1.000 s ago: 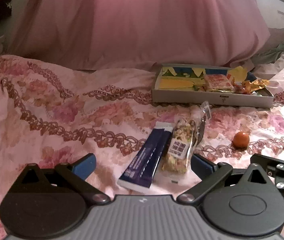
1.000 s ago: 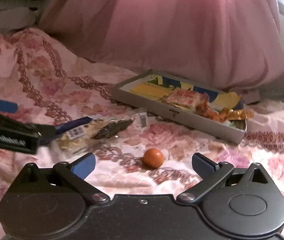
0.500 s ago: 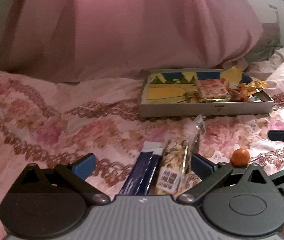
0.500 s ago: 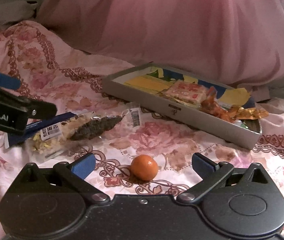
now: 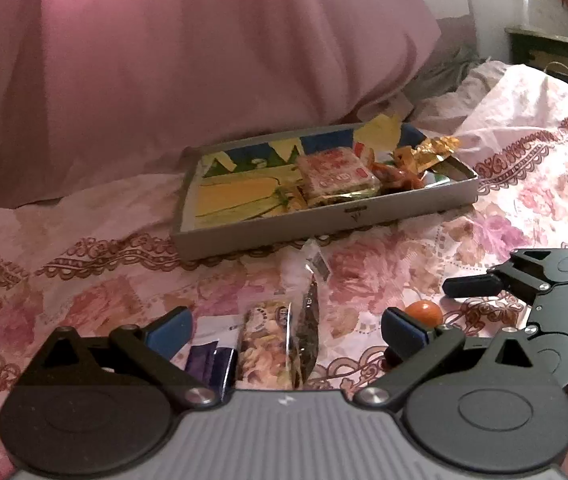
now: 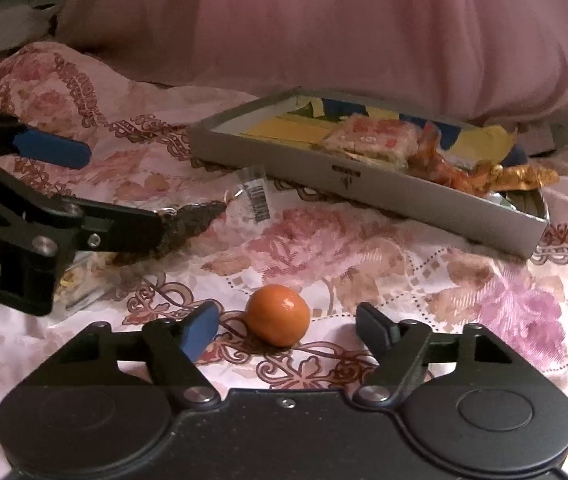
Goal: Organize snacks
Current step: 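Lower the right tool onto the small orange while the left tool approaches the nut pack, then close the right tool on the orange while the left tool grasps the nut pack's corner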
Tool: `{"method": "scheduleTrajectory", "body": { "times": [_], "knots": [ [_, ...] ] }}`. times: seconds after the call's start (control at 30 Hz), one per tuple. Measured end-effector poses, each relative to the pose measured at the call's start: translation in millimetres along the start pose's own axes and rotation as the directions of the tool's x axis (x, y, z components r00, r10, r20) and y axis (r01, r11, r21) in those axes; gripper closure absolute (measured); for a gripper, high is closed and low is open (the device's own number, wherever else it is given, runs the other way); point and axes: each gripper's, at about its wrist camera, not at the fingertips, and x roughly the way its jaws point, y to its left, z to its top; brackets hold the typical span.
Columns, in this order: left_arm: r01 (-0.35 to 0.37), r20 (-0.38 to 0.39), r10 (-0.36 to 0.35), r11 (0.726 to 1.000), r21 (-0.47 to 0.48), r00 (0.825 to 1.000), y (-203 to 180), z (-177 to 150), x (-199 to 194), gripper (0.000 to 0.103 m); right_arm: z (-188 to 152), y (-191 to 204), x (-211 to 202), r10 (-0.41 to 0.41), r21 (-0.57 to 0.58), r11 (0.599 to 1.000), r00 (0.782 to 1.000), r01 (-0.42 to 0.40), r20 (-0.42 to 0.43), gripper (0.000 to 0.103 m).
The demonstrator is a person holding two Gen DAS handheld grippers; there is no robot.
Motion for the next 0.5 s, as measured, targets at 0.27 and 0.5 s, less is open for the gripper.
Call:
{"method": "scheduleTrajectory", "body": {
  "times": [0.27,0.5],
  "knots": [
    [0.036,-0.027,-0.037,0.998,-0.044,0.999,4.3,-2.0,13.0,0.018,0.8,-6.0,-3.3,-0.008,0.03,1.0,1.0,0.008,-0.005,0.062],
    [0.052,-0.047,-0.052,0.999,-0.011,0.998,-3.5,-4.2,19.0,0.033,0.9,-8.5,-6.3,-0.011,0.038,0.999,1.0,0.011,-0.002,0.067]
  ]
}}
